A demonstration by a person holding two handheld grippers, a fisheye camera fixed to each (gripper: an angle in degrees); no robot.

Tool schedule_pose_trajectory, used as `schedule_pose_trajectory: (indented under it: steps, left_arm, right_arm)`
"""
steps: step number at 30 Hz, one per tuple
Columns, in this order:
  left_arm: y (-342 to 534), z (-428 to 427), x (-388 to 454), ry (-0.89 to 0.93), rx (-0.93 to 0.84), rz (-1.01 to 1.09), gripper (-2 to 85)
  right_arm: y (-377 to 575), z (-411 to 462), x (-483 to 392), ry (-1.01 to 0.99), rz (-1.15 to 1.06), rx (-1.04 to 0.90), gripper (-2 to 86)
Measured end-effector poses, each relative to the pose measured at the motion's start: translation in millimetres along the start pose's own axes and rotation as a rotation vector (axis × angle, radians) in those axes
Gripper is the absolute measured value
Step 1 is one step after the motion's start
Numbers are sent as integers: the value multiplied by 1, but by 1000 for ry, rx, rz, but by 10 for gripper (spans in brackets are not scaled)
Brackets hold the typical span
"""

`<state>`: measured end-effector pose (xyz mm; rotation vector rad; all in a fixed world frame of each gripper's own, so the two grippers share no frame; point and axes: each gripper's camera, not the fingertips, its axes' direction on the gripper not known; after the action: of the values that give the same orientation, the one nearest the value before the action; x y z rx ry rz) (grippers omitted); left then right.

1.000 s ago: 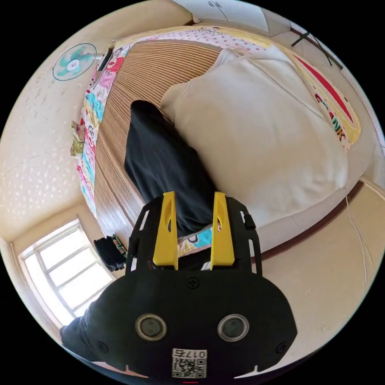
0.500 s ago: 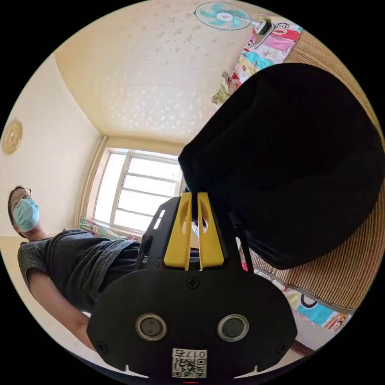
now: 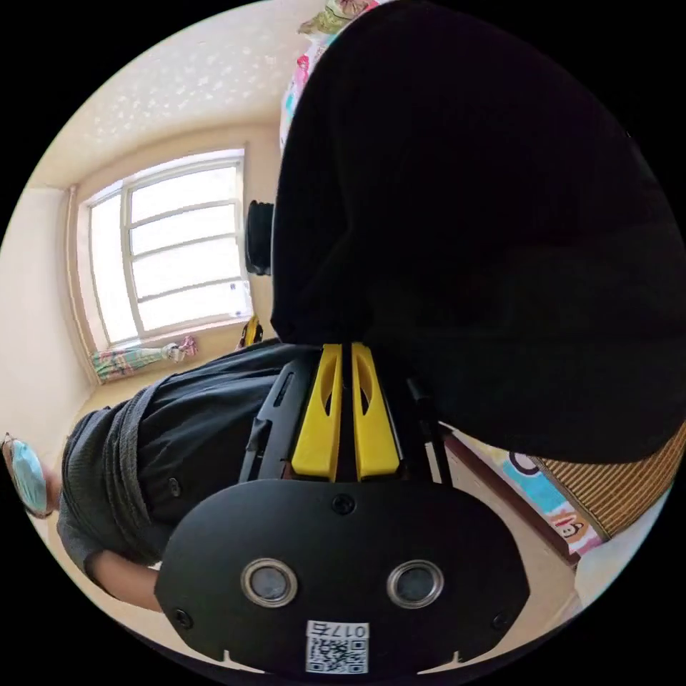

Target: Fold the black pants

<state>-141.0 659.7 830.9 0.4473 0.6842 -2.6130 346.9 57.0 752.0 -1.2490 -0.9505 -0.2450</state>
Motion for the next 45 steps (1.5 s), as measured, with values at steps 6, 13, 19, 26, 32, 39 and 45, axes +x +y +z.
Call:
schedule_pose_trajectory:
  steps: [6,13,19,26,32,39,45]
  left_arm:
    - [21,-23,-50,77,171,-144,-10]
    - [34,-24,-64,258,331,-192,-10]
    - [30,-14,-37,136,247,-111,-10]
    - [51,16,-14,155,239,-101,-10]
    - [68,25,26,229,248,-51,-10]
    - [92,5,80,28,166,46,-10]
    - [130,-5,86,40,211,4,-10]
  right_arm:
    - [7,76,16,398,95,-355,22]
    - [58,-1,39,-70,185,-201,25]
    - [99,-130,32,-114,127,170,20]
    - [105,-204,69,-92,291,577,11]
    - [66,-210,87,53,433,622,32]
    - [58,-235,99,198,501,663,71]
    - [80,-232,132,-117,400,615,56]
